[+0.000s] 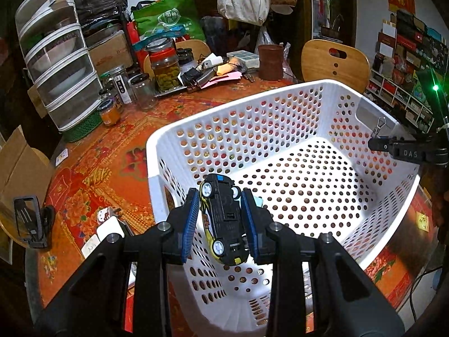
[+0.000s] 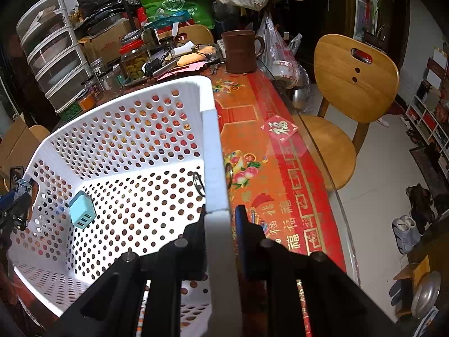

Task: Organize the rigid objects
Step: 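Carry the black toy car over the basket and release it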

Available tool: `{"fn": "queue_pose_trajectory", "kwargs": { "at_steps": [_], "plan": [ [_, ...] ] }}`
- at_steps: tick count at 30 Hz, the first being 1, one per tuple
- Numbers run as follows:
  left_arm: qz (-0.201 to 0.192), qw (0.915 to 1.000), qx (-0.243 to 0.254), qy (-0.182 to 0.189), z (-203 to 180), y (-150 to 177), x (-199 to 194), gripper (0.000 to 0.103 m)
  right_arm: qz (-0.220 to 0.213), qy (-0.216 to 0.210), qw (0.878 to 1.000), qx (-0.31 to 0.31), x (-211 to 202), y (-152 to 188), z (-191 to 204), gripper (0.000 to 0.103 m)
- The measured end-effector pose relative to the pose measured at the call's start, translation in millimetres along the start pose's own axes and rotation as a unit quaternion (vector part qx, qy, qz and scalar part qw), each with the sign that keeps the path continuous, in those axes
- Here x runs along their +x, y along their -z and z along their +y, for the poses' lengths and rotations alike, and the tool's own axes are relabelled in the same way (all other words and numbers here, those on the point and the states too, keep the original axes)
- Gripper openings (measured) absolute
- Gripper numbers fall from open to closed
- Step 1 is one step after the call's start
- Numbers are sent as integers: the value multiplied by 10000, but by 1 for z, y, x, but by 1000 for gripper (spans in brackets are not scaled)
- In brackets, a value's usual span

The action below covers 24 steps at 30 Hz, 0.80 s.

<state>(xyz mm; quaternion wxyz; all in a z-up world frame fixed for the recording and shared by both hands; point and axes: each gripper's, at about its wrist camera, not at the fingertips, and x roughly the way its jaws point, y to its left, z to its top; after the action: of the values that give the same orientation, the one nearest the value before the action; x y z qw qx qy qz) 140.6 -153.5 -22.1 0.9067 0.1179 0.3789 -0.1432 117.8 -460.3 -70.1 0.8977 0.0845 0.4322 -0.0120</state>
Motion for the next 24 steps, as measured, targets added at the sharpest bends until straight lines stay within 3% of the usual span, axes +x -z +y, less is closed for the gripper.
{"fn": "queue_pose_trajectory", "kwargs": {
  "at_steps": [2, 4, 6, 8, 13, 18, 21, 24],
  "plan": [
    [-40, 10000, -30, 6, 2, 2, 0, 29, 2, 1, 10000, 2, 0, -1, 1, 15],
    [-148, 9999, -30, 19, 4, 3, -3, 47, 1, 3, 10000, 3, 0, -1, 1, 15],
    [-499, 9988, 17, 6, 7, 7, -17, 82, 1, 8, 10000, 0, 0, 0, 0, 15],
    [-844, 9963, 37, -139, 10, 11, -31, 96, -2, -4, 10000, 5, 0, -1, 0, 15],
    [-1166, 9926, -180, -293, 37, 21, -56, 98, 2, 22, 10000, 11, 0, -1, 0, 15],
    [-1216, 9896, -569, -523, 83, 37, -69, 102, 10, 36, 10000, 5, 0, 0, 0, 15],
    [-1067, 9875, -872, -769, 126, 53, -64, 102, 21, 52, 10000, 10, 0, -1, 0, 15],
    [-671, 9845, -1427, -768, 177, 74, -44, 102, 26, 57, 10000, 18, -1, -1, 0, 15]
  ]
}}
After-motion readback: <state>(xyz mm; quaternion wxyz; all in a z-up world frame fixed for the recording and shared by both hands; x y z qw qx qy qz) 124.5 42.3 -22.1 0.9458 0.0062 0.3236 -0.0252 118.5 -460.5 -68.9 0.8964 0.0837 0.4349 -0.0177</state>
